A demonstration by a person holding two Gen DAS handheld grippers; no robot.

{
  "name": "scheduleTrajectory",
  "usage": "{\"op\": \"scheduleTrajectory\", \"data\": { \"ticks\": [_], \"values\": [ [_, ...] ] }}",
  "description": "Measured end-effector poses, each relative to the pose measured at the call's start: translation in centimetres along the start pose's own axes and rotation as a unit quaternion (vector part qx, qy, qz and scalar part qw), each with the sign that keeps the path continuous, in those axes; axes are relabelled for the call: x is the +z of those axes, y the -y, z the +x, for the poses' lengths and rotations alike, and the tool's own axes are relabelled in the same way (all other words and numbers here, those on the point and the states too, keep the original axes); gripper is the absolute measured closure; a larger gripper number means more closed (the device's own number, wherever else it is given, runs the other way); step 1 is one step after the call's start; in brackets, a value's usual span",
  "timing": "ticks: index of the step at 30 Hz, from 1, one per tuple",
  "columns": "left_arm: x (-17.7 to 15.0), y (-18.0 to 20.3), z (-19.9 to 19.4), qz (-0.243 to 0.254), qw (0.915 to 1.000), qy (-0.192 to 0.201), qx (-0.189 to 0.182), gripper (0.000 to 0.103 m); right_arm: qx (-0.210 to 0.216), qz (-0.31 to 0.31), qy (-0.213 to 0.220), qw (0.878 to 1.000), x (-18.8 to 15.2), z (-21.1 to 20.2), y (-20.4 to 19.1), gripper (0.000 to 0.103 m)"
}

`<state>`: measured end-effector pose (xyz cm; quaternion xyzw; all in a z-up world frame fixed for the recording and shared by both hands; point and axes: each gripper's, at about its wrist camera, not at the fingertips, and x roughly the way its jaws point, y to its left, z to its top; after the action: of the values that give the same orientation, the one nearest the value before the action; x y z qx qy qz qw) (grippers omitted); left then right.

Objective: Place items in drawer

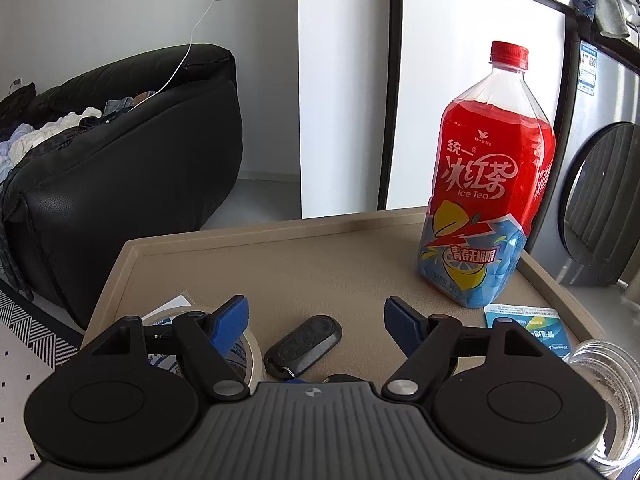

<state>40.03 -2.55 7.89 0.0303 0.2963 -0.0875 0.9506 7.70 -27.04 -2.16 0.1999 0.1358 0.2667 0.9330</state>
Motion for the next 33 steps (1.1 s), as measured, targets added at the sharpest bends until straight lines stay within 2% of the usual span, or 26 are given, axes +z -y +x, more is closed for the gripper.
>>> {"op": "scheduleTrajectory", "data": {
  "ticks": [14,22,24,28,33],
  "values": [
    [1.6,0.7,3.3,0.081,0.9964,-0.022,0.009,0.025,-0.022,-0.021,0.012,0.999,0.1,-0.2,-0.2,0.01],
    [1.4,1.0,5.2,0.15,0.9871,-0.054,-0.012,0.025,-0.027,-0.017,0.017,0.999,0.3,-0.3,0.2,0.01],
    [1.2,0.8,5.6,0.146,0.987,-0.065,-0.018,0.025,-0.038,-0.015,0.027,0.999,0.3,-0.6,0.2,0.01],
    [0.9,0.8,6.4,0.157,0.984,-0.081,-0.026,0.025,-0.027,-0.013,0.021,0.999,0.5,-0.4,0.5,0.01],
    [0.6,1.1,7.4,0.172,0.9795,-0.104,-0.016,0.025,-0.031,0.007,0.03,0.999,0.4,-0.5,0.7,0.01]
  ]
}}
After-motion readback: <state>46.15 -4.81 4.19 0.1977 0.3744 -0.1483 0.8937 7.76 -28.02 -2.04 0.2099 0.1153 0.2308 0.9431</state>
